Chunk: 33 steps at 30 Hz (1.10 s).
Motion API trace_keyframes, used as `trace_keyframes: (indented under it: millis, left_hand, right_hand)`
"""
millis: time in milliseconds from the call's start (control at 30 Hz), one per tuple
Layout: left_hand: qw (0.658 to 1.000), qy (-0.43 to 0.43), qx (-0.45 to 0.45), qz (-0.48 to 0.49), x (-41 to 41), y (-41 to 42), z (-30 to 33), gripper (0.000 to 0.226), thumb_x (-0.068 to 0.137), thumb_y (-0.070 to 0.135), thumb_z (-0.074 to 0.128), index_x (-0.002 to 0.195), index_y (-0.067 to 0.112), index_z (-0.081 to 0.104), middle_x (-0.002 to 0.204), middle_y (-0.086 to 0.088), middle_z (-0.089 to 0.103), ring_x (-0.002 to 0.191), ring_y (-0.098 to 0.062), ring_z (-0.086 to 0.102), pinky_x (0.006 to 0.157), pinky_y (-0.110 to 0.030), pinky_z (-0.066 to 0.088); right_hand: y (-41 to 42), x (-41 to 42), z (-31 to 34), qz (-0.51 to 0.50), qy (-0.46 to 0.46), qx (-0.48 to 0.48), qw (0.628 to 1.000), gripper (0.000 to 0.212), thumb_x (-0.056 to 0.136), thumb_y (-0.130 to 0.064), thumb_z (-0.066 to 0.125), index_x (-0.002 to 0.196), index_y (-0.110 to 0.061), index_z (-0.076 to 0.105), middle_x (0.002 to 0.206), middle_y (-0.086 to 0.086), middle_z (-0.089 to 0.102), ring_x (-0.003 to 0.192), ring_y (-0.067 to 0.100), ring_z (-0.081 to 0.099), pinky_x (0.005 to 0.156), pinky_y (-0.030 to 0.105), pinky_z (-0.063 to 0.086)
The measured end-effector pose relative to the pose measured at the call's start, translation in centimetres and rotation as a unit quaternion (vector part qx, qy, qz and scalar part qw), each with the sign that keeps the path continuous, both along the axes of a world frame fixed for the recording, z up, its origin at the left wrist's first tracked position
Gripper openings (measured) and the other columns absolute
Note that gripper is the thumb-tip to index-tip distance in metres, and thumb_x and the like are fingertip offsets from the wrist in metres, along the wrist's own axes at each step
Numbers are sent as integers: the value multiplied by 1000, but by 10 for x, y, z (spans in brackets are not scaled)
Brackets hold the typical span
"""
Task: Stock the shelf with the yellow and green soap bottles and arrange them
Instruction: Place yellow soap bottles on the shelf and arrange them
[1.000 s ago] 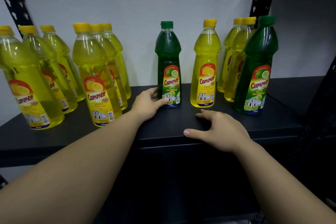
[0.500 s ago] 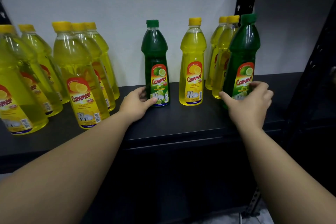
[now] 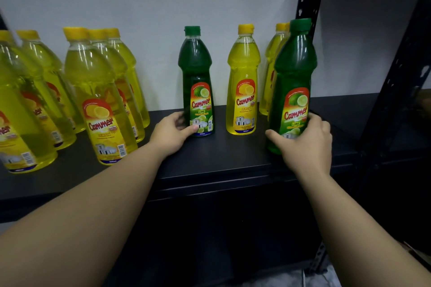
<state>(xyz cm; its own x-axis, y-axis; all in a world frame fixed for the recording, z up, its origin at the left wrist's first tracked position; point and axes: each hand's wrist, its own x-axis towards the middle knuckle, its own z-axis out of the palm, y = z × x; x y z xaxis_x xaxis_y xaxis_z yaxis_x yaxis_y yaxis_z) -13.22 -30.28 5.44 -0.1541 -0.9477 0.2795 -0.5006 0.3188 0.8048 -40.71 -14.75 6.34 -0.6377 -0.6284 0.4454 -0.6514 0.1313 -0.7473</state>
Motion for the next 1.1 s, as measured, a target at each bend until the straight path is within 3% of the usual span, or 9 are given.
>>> trace_keyframes:
  millis: [200,367,500,600,767,933,1033,1100]
  left_hand:
    - [998,-2,6,58,2,6,2,80,81,42,86,147,15,50,130,-2,66,111,-17,67,99,-42,57]
    - [997,26,-16,65,5,21,4,33,84,32,84,109,18,67,98,0,71,93,-18,70,81,-33,57]
    - [994,96,35,-31,10,36,8,11,86,14,75,96,18,73,90,-6,77,85,-19,75,84,-39,60]
    - [984,139,65,-92,17,49,13,31,74,28,71,103,18,72,99,-8,78,90,-17,75,81,-31,56]
    - [983,137,49,-111,23,55,11,62,57,44,98,107,21,69,100,0,78,93,-12,73,82,-28,60]
    - [982,168,45,-68,26,56,12,56,64,29,95,112,21,66,104,0,76,95,-12,75,77,-28,62]
    - [979,185,51,-69,26,53,11,75,53,38,94,116,15,62,109,-5,76,98,-15,76,80,-32,63]
    - [979,184,47,-80,26,53,10,72,55,36,92,117,14,63,110,-5,76,98,-14,76,79,-29,62]
  right_hand:
    - [9,33,-1,72,35,17,997,107,63,-71,84,144,-17,40,133,6,47,127,27,48,94,48,52]
    - [-1,54,2,130,30,22,991,101,66,-70,82,143,-17,43,134,3,49,126,25,50,97,46,51]
    - [-13,76,6,168,36,38,984,98,67,-68,81,143,-17,44,132,2,50,123,24,51,94,39,49]
    - [-20,92,7,204,32,28,978,86,73,-54,82,141,-18,46,129,1,51,118,21,53,88,33,46]
    - [-29,114,6,274,-24,17,961,91,72,-52,80,149,-18,44,133,-2,61,114,16,64,93,37,56]
    - [-34,112,8,304,-30,36,951,68,75,-51,86,130,-21,60,110,-10,69,91,4,67,72,21,55]
    - [-37,106,8,302,-41,32,952,64,74,-46,89,127,-20,61,107,-10,68,91,7,68,78,28,59]
    - [-39,103,6,301,-47,33,952,63,74,-45,89,126,-21,61,108,-10,68,93,9,69,81,33,61]
